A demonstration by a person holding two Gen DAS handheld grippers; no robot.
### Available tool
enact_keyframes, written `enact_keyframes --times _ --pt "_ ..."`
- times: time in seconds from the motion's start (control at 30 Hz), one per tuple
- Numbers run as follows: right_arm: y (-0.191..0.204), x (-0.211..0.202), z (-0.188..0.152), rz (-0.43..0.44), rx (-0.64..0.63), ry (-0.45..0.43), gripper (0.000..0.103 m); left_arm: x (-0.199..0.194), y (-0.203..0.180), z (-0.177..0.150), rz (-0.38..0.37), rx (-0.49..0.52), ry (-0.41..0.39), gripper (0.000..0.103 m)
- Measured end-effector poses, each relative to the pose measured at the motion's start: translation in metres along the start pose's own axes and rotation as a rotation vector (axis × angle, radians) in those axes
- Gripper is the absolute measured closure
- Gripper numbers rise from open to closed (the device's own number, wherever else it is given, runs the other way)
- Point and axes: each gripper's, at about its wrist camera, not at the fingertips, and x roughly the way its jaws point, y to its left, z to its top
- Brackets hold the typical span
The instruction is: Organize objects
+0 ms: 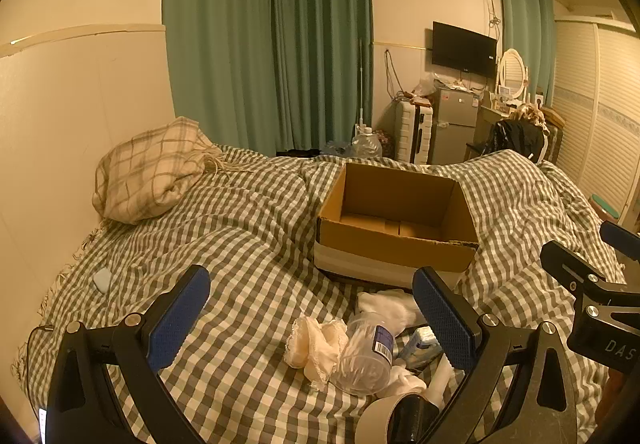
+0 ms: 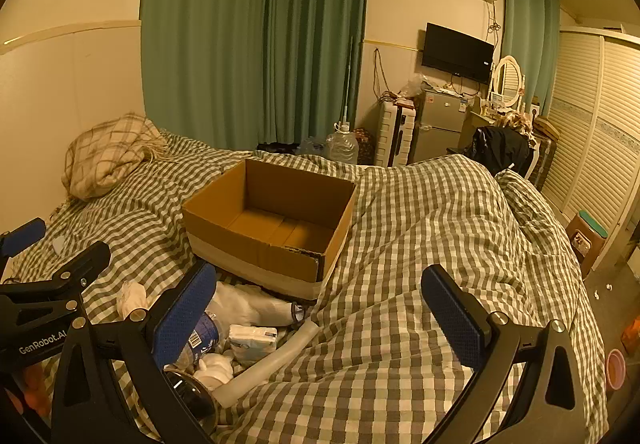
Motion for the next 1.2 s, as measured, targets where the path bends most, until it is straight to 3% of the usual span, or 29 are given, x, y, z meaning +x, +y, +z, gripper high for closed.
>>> enact_keyframes --times 0.77,1.2 --pt "0.001 -0.005 0.002 0.022 -0.012 -0.009 0.000 -0.002 -0.006 0.003 -0.019 0.029 0.009 0.000" --pt "0.002 0.002 -0.002 0.023 -0.016 0.015 0.000 0.027 0.005 -0.016 -0.026 0.023 0.119 0.000"
